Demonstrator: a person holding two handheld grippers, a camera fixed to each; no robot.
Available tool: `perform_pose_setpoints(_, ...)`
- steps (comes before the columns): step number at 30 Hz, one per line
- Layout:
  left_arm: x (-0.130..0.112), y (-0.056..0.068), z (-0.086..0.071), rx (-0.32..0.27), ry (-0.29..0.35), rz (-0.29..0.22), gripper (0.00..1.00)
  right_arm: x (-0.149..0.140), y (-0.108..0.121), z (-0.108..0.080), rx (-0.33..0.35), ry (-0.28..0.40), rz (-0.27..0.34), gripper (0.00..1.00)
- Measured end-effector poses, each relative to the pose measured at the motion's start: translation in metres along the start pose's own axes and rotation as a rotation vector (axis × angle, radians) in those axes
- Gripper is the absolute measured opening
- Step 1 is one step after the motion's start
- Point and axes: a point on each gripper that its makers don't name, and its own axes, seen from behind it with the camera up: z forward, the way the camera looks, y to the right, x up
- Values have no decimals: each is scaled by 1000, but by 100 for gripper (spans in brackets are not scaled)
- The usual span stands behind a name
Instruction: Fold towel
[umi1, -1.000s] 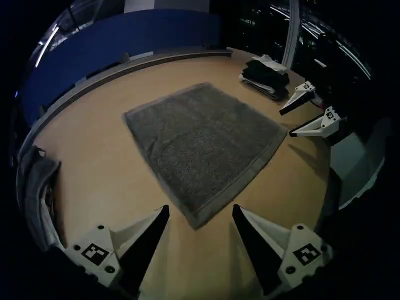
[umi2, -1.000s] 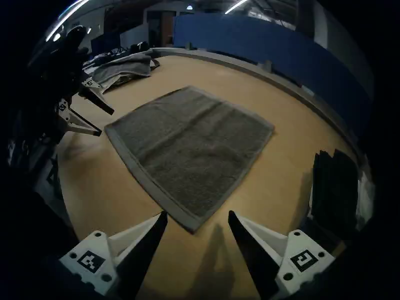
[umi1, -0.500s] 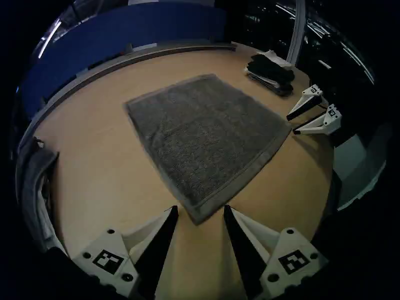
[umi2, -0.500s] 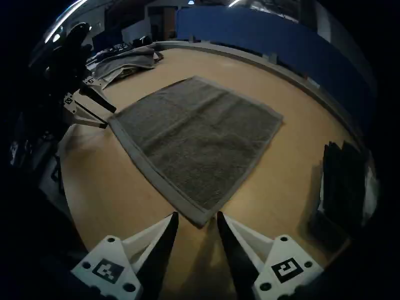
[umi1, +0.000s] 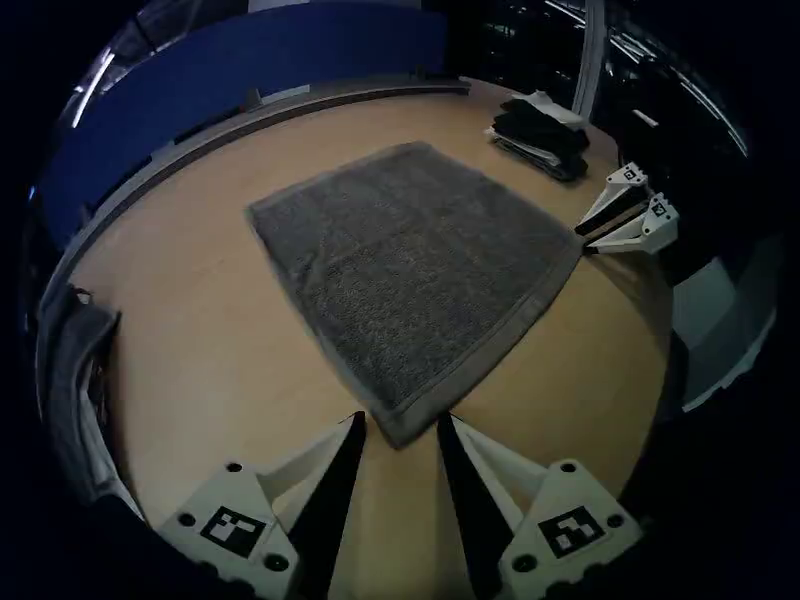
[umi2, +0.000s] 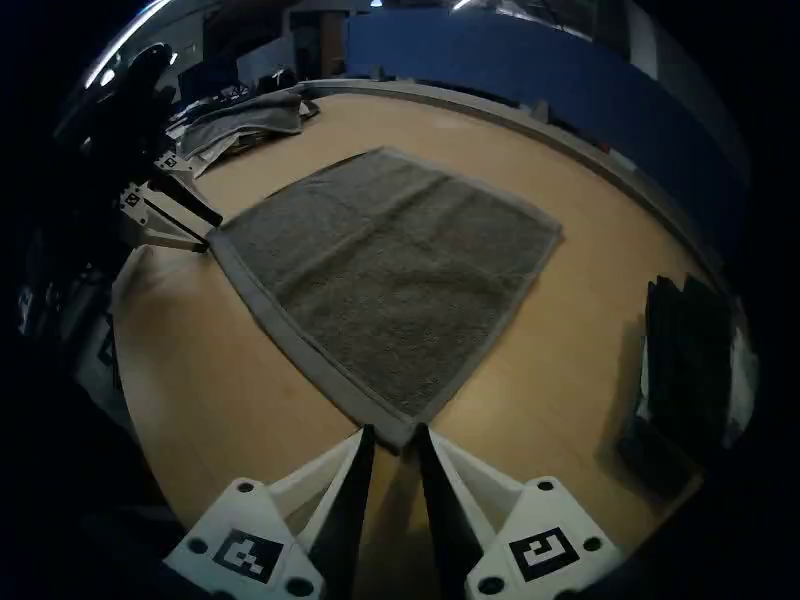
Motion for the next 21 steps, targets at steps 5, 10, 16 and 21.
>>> perform_pose_setpoints(5,0,-5,1,27,-5,7,39,0,-2,1,9,-3,0,26)
perform_pose_setpoints(10,0,-7,1,35,-10,9,30,1,-3,2,13,-3,-3,21)
perform_pose_setpoints(16,1,-5,0,29,-12,-9,18,1,-3,3,17,-4,-6,16)
perform_pose_setpoints(21,3,0,-2,9,-6,-17,10,1,-2,3,18,-8,1,11)
